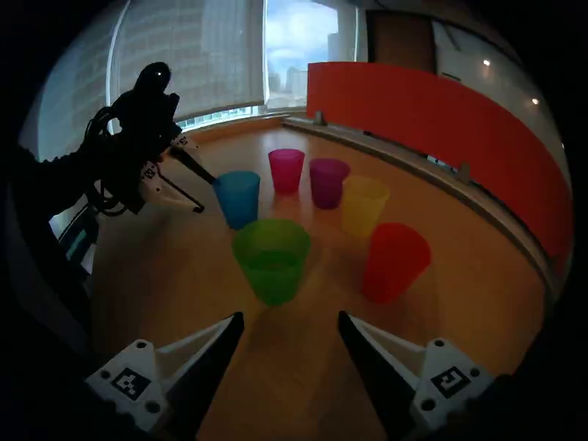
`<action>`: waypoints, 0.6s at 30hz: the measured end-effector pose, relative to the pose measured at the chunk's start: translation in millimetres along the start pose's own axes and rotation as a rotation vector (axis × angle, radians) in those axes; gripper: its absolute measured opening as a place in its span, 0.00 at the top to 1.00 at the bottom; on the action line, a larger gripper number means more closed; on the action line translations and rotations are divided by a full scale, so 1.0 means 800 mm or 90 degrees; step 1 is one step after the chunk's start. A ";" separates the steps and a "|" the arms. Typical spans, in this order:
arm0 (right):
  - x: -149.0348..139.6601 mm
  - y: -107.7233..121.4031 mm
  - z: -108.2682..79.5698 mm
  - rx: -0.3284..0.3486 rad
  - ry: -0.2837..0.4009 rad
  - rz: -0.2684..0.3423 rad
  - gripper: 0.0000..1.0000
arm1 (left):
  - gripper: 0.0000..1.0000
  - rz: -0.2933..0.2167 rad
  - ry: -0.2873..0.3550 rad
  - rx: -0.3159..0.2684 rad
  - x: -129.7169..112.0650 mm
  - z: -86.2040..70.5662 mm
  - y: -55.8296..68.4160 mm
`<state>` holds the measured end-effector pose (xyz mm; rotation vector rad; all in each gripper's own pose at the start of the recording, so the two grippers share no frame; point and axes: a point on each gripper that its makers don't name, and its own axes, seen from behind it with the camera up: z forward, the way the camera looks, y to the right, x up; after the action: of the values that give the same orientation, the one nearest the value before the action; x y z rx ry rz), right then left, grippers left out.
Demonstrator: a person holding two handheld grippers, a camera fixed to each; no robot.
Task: Pour water
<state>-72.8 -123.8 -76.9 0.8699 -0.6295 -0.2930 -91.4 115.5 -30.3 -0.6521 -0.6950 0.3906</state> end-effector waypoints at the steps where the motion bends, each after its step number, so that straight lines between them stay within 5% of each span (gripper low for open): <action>1: 0.001 0.002 -0.003 -0.004 0.004 0.004 0.01 | 0.13 -0.005 0.005 0.003 0.001 -0.002 0.000; 18: 0.018 0.039 -0.043 -0.117 0.100 0.079 0.01 | 0.13 -0.135 0.117 0.115 0.010 -0.047 -0.032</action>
<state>-40.1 -89.9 -63.1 0.6679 -0.4997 -0.1651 -56.5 85.0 -31.4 -0.4324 -0.5404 0.1921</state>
